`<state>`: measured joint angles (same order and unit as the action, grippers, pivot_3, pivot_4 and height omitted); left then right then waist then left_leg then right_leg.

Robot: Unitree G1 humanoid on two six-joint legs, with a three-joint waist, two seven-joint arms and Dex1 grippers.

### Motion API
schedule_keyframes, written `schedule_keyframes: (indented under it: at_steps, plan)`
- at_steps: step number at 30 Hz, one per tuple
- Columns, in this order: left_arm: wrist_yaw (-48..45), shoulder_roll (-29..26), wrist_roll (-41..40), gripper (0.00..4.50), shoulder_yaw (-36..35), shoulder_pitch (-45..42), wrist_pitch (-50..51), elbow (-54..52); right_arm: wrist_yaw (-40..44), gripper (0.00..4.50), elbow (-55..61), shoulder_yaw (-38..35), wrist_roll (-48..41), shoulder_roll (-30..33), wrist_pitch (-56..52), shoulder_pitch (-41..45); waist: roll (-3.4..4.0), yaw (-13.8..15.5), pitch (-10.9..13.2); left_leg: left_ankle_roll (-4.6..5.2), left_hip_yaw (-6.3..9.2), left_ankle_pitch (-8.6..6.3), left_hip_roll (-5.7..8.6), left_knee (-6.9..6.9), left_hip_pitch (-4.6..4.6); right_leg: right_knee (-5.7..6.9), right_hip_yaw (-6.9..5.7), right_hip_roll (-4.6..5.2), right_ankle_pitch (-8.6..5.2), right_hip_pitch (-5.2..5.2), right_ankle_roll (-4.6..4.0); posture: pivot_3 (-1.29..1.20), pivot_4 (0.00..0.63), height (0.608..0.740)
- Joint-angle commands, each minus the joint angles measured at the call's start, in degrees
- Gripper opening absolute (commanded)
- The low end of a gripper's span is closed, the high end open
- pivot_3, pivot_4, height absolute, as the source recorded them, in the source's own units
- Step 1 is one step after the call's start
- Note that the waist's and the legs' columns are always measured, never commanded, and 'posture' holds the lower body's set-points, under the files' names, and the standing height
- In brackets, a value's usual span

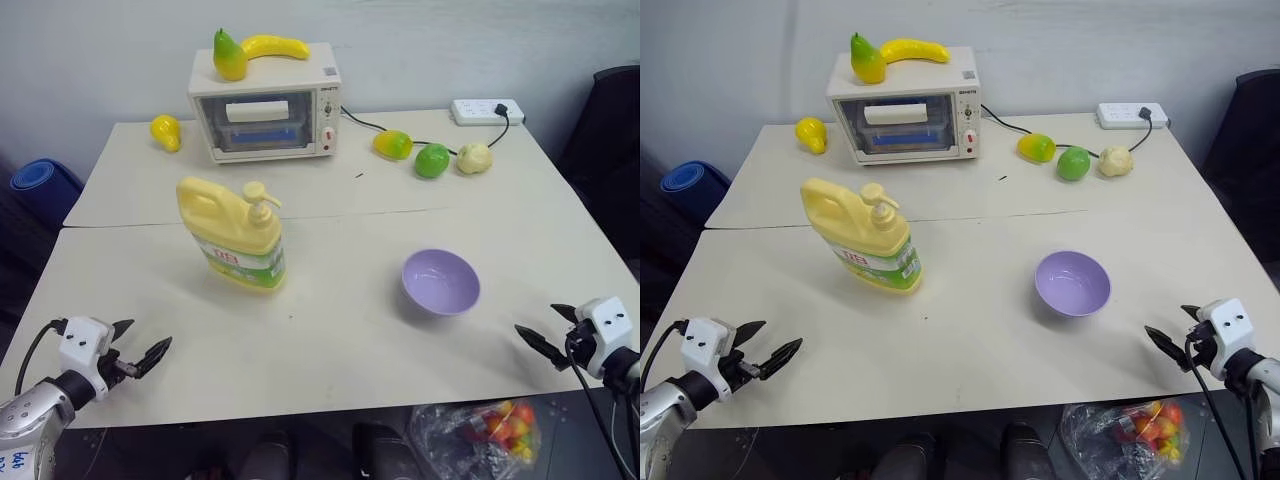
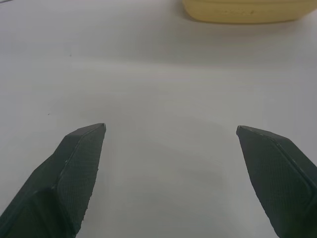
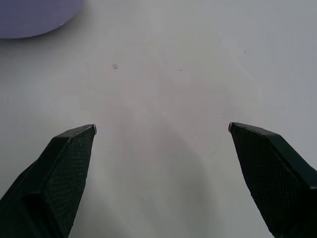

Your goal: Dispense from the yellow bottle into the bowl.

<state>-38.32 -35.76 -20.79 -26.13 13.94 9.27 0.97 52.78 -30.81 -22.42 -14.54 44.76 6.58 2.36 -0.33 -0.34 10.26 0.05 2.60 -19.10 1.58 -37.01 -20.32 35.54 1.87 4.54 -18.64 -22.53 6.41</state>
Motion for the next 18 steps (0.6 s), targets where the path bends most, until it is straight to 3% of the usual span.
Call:
schedule_keyframes:
  at_steps: [1,18]
  plan:
    - [0.58,0.30,-0.65,4.49,-1.27,0.41,-0.32,-2.70,0.04,4.50,2.44,-0.40,-0.44,1.51,-0.40,-0.68,0.00,0.04,0.00,0.00,0.00,0.00,0.00,0.00,0.00,0.00,0.00,0.00,0.00,0.00,0.00,0.00,0.150,0.740]
    - [2.14,1.92,-1.75,4.49,-2.29,-1.39,0.01,-1.97,1.10,4.50,6.49,-0.59,-2.60,0.87,-5.70,-0.60,0.00,0.09,0.00,-0.01,0.00,0.00,0.00,-0.03,0.00,0.01,-0.01,-0.01,0.00,0.00,0.00,0.00,0.150,0.740]
